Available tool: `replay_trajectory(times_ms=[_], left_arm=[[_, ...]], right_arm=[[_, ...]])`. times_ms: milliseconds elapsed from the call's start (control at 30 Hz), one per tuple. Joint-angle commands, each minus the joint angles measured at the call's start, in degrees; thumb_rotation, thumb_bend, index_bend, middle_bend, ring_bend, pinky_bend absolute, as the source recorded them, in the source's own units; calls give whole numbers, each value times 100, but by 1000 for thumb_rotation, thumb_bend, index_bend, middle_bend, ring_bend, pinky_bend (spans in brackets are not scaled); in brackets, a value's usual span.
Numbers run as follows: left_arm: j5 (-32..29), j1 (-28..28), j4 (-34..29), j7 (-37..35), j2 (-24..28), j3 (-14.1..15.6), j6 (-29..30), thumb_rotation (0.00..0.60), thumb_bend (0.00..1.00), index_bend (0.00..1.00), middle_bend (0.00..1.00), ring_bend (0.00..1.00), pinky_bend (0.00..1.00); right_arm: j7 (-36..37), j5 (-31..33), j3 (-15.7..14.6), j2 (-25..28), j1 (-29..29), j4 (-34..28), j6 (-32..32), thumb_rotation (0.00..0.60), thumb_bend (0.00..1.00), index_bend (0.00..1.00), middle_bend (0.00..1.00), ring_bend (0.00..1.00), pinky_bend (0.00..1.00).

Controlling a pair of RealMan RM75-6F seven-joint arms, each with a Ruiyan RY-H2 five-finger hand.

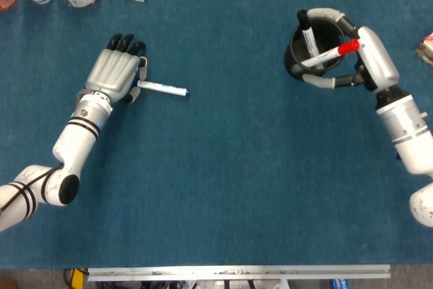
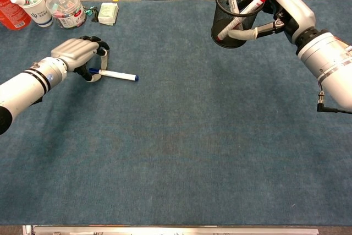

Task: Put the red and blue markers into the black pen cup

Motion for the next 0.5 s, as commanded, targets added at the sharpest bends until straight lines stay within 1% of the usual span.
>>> replay_trajectory(times_ms=[33,267,500], left_arm=[[29,13,-22,-54,22,-1,1,600,329,585,163,31,48],[179,73,-230,-185,218,22,87,600,330,596,175,36,47],[453,187,-676,-191,619,78,403,600,330,599,179,36,48]], right_arm=[[-4,-8,-8,-1,-3,-4,1,600,513,488,443,336,369],[-27,-36,-25,-6,-4,-22,7,600,512,488,443,336,369],[-69,-49,-59,-50,16,-34,-41,600,513,488,443,336,369]])
